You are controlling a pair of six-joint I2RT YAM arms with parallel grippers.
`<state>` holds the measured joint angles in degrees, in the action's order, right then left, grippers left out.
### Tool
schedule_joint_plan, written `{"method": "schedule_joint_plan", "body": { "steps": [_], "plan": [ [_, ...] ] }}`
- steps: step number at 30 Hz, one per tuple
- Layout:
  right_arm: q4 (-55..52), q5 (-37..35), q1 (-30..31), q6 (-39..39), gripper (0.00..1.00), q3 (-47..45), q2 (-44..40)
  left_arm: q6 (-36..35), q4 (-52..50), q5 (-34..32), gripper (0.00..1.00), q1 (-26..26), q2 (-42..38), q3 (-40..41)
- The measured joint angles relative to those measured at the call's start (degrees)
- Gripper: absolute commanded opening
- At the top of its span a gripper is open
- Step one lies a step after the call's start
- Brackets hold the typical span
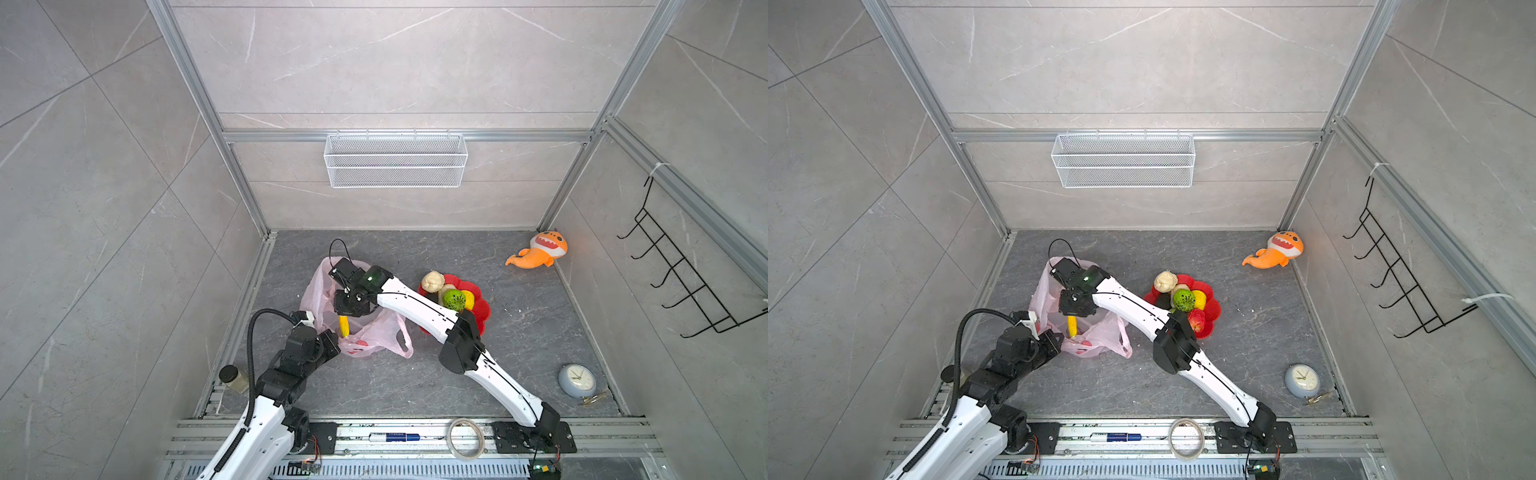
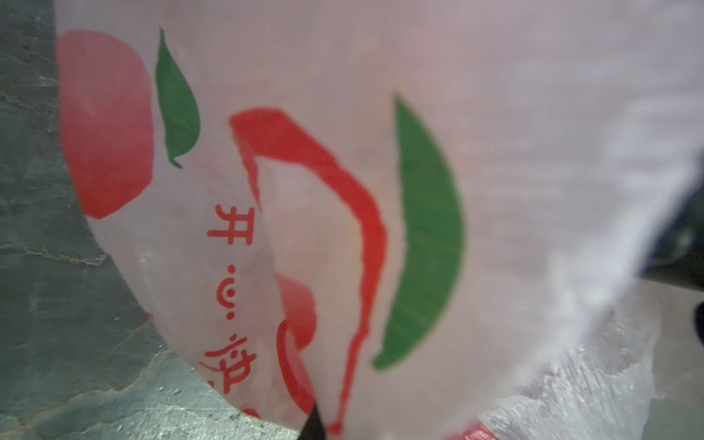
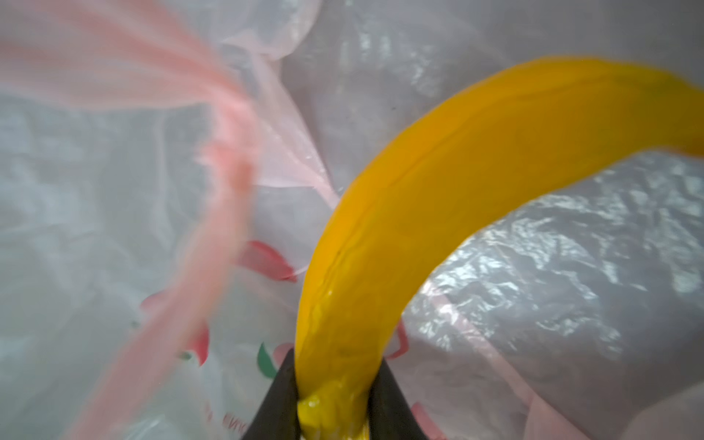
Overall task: Take fruits out of the plastic bag
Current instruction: Pick up the fruit from the plastic bag.
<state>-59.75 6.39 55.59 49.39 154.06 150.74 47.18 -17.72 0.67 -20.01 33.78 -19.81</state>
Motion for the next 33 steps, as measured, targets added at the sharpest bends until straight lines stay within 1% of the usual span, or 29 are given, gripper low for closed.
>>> {"method": "schedule_joint_plan", "body": {
  "steps": [5,16,25,33],
  "plan": [
    [0.3,0.6,0.0,-2.5,0.17,0.0,-0.8,0.0,-1.3,-1.0,0.0,0.0,-1.6,0.0],
    [1.2,2.7,-0.1,-8.5,0.17,0.0,-2.3,0.2,-2.2,-1.9,0.0,0.0,-2.3,0.0],
    [6.2,7.1,-0.9,-10.3,0.18,0.2,-5.4,1.2,-2.6,-2.3,0.0,0.0,-5.6,1.4],
    [6.6,11.0,-1.9,-11.7,0.18,1.4,-5.9,1.7,-2.9,-4.5,0.0,0.0,-7.0,1.8]
  ]
}}
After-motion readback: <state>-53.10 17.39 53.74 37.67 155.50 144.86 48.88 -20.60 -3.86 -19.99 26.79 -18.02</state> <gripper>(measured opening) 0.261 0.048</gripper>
